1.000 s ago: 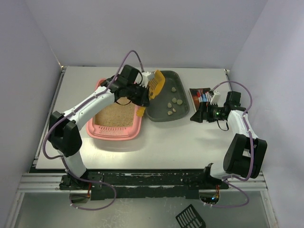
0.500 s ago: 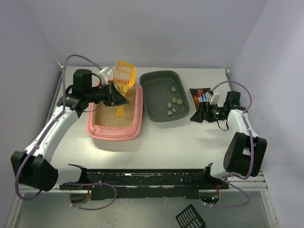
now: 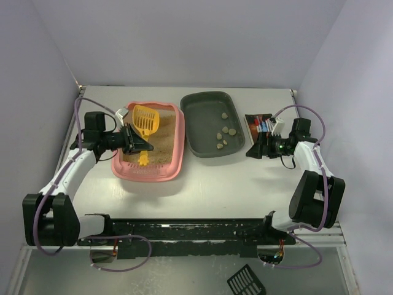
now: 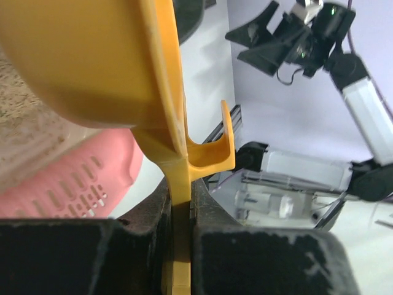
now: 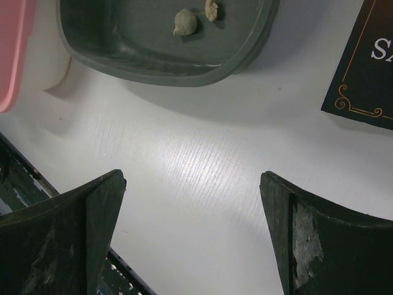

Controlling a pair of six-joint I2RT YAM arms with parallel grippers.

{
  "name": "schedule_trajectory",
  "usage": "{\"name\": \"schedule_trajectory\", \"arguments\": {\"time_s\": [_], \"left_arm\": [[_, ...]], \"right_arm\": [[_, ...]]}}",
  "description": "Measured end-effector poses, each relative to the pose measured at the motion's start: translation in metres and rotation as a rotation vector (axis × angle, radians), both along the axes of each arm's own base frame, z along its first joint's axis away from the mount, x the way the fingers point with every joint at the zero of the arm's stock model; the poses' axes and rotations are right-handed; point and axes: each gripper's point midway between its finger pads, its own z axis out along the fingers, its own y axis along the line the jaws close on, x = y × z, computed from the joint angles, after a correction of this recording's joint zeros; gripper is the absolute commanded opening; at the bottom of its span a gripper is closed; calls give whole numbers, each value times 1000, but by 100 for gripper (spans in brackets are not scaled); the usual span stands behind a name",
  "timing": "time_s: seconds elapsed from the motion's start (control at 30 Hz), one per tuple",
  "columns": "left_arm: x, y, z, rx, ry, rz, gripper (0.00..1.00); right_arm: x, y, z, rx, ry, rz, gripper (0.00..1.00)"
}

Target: Clean the litter box

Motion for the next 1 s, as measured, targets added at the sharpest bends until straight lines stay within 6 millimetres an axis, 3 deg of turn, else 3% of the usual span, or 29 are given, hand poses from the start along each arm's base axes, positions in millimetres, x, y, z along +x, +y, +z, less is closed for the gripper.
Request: {"name": "schedule_trajectory", "arguments": {"time_s": [0.07, 0.43, 0.77, 1.0], "left_arm": [[6, 8, -11, -21, 49, 32, 7], [30, 7, -55, -20, 173, 35, 7], [70, 14, -79, 70, 169, 52, 8], [75, 12, -106, 102, 217, 43, 12]], "right_arm": [[0, 0, 0, 0, 0, 0, 92], [0, 0, 0, 0, 0, 0, 92], [0, 0, 1, 0, -1, 1, 92], [0, 0, 1, 0, -1, 1, 92]]}}
